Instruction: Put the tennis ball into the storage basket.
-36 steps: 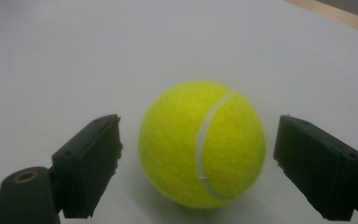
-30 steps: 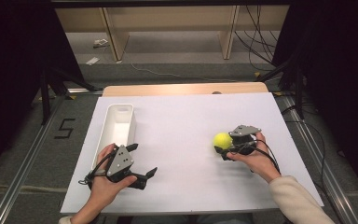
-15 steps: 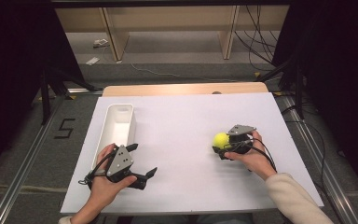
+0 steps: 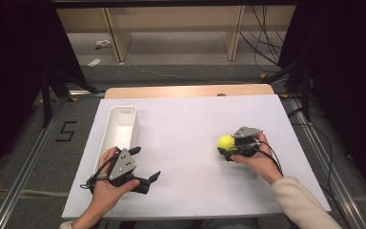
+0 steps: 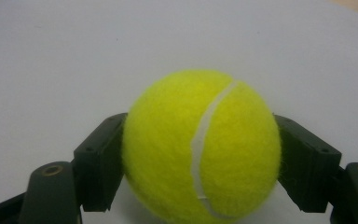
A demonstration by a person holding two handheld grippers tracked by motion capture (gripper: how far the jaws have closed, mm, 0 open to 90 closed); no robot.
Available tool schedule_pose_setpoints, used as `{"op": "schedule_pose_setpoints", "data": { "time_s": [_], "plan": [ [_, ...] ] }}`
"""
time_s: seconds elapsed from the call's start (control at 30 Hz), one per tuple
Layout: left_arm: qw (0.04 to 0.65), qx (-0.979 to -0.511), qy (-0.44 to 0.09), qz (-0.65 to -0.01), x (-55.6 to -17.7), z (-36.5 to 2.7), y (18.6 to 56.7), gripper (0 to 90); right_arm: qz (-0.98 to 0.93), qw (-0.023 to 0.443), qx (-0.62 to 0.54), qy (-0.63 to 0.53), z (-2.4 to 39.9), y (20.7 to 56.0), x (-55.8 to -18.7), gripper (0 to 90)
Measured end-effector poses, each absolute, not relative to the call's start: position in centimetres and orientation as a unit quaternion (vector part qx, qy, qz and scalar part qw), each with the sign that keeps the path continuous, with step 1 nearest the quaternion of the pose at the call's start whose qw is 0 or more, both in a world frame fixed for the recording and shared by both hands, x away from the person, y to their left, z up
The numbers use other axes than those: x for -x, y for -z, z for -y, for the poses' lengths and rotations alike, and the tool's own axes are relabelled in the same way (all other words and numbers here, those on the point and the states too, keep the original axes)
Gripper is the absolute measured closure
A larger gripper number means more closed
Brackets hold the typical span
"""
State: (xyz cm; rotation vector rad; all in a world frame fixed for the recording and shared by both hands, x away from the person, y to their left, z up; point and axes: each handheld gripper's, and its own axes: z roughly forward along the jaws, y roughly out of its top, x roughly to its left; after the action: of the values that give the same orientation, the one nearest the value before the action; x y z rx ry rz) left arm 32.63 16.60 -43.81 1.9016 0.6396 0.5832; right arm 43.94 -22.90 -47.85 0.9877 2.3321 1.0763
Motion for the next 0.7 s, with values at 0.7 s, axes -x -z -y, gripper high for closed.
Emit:
{"op": "schedule_pose_setpoints", "data": {
  "time_s": [0.7],
  "plan": [
    [0.502, -0.788, -0.241, -0.265, -32.6, -16.6, 43.8, 0.0, -0.817, 0.208, -0.34, -0.418, 22.6, 46.5, -43.7, 25.9]
  ]
}}
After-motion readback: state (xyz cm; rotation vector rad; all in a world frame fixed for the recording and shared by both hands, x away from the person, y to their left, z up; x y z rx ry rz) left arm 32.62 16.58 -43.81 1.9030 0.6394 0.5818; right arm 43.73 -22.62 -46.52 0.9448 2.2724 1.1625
